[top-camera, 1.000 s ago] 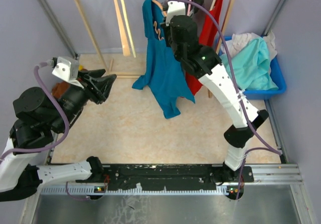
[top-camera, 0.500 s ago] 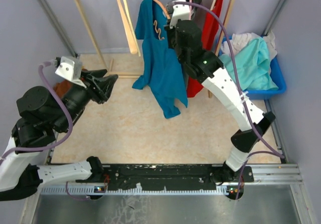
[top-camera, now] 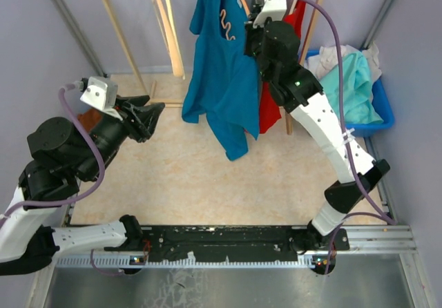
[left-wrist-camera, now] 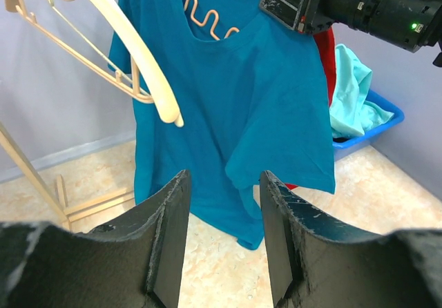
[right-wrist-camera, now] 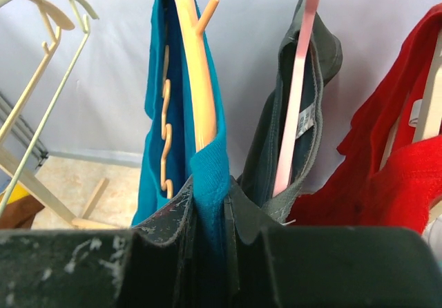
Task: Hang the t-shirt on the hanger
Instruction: Place the hanger at the clothesline.
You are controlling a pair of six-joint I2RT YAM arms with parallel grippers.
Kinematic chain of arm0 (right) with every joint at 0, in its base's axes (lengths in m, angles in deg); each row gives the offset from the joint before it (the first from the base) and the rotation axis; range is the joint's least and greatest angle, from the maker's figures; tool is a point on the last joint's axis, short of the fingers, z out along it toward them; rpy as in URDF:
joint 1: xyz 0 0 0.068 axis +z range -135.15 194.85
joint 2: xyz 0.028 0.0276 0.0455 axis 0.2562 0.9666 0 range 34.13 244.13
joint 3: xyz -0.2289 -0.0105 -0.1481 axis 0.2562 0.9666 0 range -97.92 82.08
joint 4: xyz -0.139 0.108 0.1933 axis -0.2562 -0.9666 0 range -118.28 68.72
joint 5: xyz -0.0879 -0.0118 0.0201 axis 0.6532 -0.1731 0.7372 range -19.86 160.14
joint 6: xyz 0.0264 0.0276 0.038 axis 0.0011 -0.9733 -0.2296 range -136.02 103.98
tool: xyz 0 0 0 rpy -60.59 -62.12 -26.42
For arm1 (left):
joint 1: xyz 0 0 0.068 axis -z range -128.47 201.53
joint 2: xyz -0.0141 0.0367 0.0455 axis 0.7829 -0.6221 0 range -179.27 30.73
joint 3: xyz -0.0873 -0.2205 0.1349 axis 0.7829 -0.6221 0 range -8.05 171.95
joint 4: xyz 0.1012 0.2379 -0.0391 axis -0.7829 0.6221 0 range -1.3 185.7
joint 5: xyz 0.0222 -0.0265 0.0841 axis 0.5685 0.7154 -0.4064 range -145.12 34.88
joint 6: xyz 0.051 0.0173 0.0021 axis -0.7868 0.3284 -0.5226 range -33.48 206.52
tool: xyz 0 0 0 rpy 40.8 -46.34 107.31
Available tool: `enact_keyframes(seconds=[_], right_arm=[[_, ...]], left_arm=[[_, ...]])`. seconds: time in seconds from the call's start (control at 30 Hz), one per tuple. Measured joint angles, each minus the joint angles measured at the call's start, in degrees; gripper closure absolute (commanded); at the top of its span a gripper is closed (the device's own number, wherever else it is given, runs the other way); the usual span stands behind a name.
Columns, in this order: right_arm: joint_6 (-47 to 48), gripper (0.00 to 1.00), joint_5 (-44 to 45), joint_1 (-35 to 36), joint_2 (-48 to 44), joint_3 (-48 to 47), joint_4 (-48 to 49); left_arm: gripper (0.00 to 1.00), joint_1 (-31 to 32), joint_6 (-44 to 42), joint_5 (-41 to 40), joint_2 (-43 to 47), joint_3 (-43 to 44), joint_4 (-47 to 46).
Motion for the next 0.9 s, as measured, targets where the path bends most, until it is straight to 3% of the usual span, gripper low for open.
enact_keyframes(seconds=[0.7,0.77,0.83,0.9], right_arm=[[-3.3,1.0,-2.8,-0.3,6.4,-2.3,0.8],[-3.5,0.91,-2.9,-0.3,6.5,-2.6,0.3],[-3.7,0.69,-2.9,-0.3,6.6,-3.0,-0.3],[-4.2,0.59,-3.1,-0.3,6.6,-3.1,-0.4]], left_arm=[[0.49,0.0,-0.5,-1.0,1.2,0.0,0.6],[0.49,0.0,-0.5,-1.0,1.2,0.0,0.7],[0.49,0.0,-0.5,-1.0,1.2,0.0,0.8],[0.49,0.0,-0.5,-1.0,1.1,0.0,0.9]])
